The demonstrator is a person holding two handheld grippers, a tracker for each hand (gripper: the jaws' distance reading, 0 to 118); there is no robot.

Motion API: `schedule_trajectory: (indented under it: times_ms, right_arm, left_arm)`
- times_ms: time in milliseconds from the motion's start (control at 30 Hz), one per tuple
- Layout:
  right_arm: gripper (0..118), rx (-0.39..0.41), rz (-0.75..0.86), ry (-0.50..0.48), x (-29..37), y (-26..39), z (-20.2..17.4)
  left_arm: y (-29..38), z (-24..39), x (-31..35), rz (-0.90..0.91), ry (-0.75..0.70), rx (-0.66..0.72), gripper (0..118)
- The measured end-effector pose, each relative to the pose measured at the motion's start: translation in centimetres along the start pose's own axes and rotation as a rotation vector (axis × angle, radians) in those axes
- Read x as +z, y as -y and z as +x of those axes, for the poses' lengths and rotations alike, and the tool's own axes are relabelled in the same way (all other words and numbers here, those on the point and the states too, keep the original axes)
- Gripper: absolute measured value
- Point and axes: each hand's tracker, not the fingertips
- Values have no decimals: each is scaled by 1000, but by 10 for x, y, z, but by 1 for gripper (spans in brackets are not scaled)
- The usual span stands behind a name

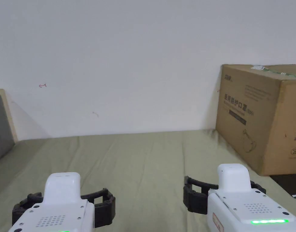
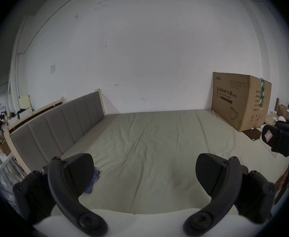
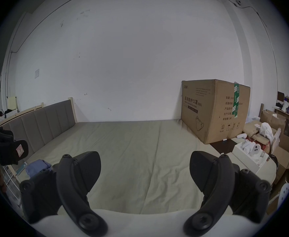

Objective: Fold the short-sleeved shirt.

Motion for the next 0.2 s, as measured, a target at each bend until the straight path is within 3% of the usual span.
schedule_trajectory:
  times_ms: [200]
  right_arm:
    - [107, 9, -2, -3, -1, 2, -3]
  left_arm:
    - [-2, -6, -1, 22, 7, 42, 116]
